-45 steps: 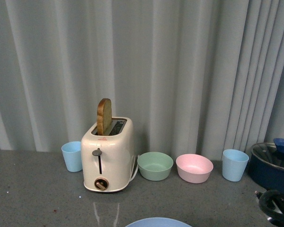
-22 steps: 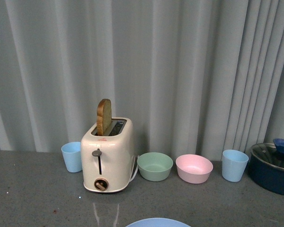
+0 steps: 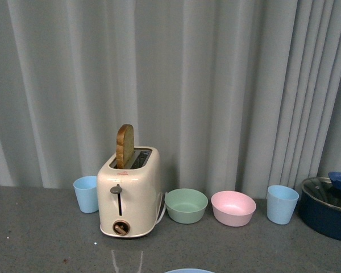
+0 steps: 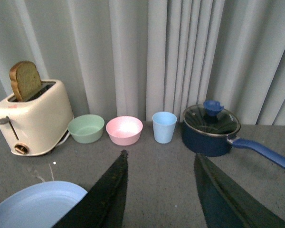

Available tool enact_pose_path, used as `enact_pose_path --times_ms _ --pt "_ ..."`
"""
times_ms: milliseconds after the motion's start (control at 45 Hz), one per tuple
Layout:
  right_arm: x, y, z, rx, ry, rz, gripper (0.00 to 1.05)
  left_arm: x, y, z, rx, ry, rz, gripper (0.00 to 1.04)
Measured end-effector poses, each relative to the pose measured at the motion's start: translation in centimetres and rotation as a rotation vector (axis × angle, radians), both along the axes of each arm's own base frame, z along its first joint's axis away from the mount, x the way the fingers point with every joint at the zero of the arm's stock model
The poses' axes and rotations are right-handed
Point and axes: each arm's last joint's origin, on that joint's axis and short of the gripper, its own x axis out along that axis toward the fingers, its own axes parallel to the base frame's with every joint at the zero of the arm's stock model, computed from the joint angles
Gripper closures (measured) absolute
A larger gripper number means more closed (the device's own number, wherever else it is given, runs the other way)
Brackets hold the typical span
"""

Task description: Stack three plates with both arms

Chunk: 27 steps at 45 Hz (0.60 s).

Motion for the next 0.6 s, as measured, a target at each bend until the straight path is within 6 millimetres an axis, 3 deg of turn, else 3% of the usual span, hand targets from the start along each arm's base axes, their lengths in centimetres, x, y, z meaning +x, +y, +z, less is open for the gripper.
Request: enact_pose_path --times_ms 178,600 --pt "-0.6 -1.2 -1.9 -0.006 -0.007 0.020 1.02 0.0 0.0 0.0 0.000 0.000 0.000 0.07" --pt "-2.1 -1.6 -4.6 -0.008 0.008 -0.004 1.02 0.0 0.0 0.0 0.000 0.000 0.001 0.07"
